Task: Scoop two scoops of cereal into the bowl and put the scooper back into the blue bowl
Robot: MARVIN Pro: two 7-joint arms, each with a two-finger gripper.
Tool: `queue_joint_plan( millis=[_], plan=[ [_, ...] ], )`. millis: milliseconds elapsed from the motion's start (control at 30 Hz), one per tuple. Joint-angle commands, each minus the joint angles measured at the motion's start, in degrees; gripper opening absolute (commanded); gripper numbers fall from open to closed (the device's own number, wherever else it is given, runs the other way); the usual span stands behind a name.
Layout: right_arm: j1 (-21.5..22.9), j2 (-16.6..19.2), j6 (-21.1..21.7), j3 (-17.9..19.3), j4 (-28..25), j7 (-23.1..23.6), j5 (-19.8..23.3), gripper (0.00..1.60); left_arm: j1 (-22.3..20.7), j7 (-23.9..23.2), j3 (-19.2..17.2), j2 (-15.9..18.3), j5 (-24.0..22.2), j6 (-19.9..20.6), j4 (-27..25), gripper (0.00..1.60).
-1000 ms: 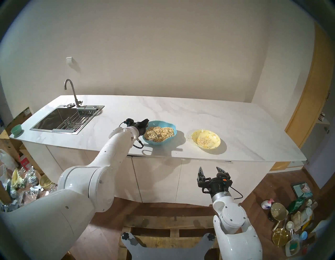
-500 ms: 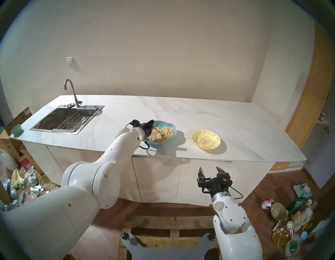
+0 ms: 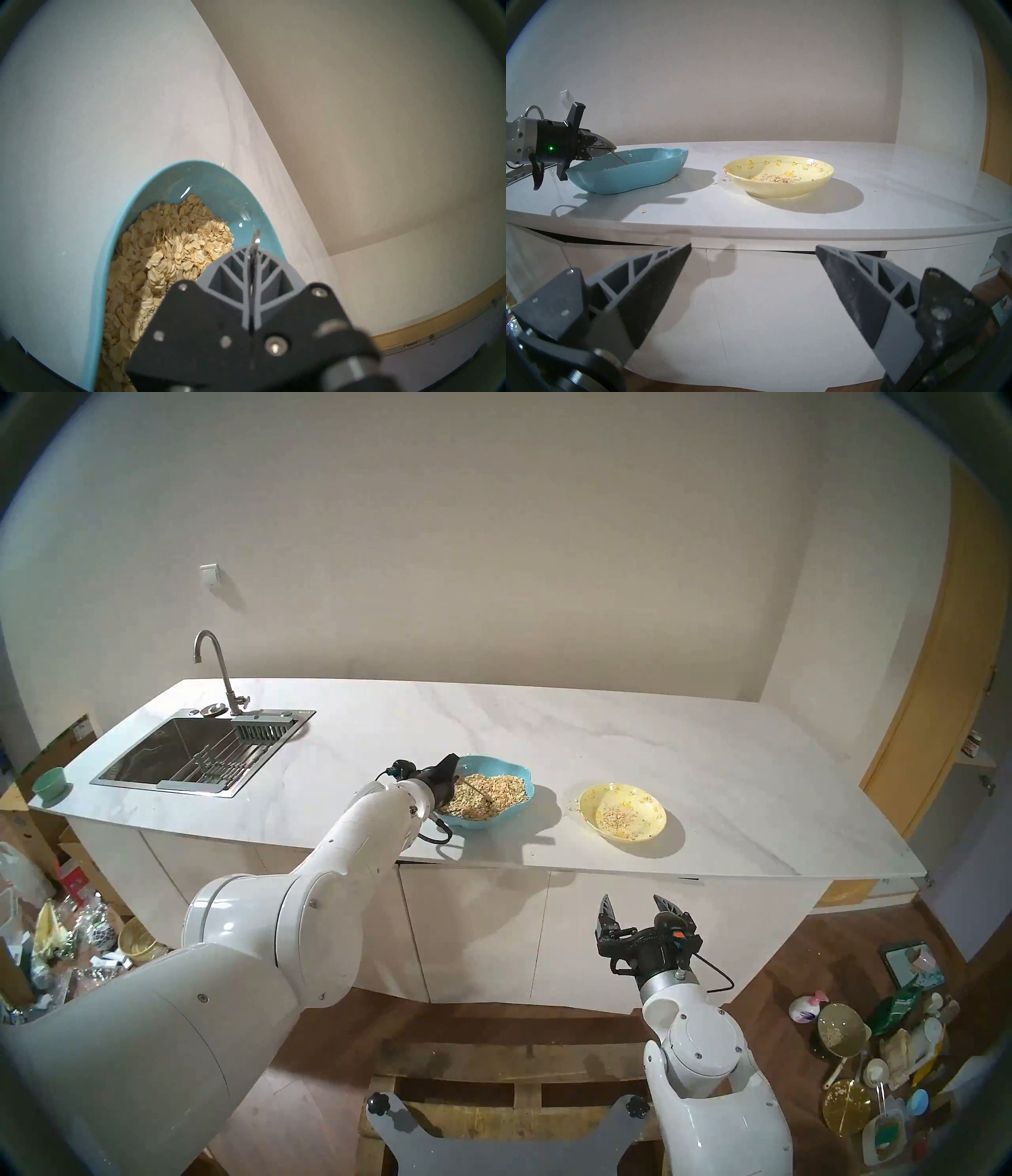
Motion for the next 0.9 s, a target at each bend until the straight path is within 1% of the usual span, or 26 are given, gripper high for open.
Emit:
queue_joint_plan(
  millis=[0, 167, 300, 533, 667, 867],
  plan=[
    [0.32, -0.06, -0.31, 0.00, -1.43, -0.04, 0.01, 1.60, -3.76, 0.27, -2.33, -0.09, -2.45, 1.66, 0.24, 0.00],
    [0.32, -0.06, -0.31, 0.00, -1.44, -0.04, 0.01, 1.60, -5.24, 2.31, -4.88, 0.17, -3.77, 3.16, 2.04, 0.00],
    [0.33, -0.06, -0.32, 0.00, -1.42, -0.04, 0.01, 1.60, -6.15, 3.29, -6.48, 0.45, -3.86, 3.58, 2.95, 0.00],
    [0.34, -0.06, -0.32, 0.00, -1.41, -0.04, 0.01, 1.60, -6.76, 3.16, -6.54, 0.65, -3.53, 3.82, 2.63, 0.00],
    [0.34, -0.06, -0.32, 0.00, -1.41, -0.04, 0.01, 1.60, -7.10, 2.79, -5.91, 0.89, -2.87, 3.94, 2.34, 0.00],
    [0.35, -0.06, -0.33, 0.00, -1.39, -0.03, 0.01, 1.60, -8.29, 3.43, -5.99, 0.88, -2.97, 4.10, 2.35, 0.00]
  ],
)
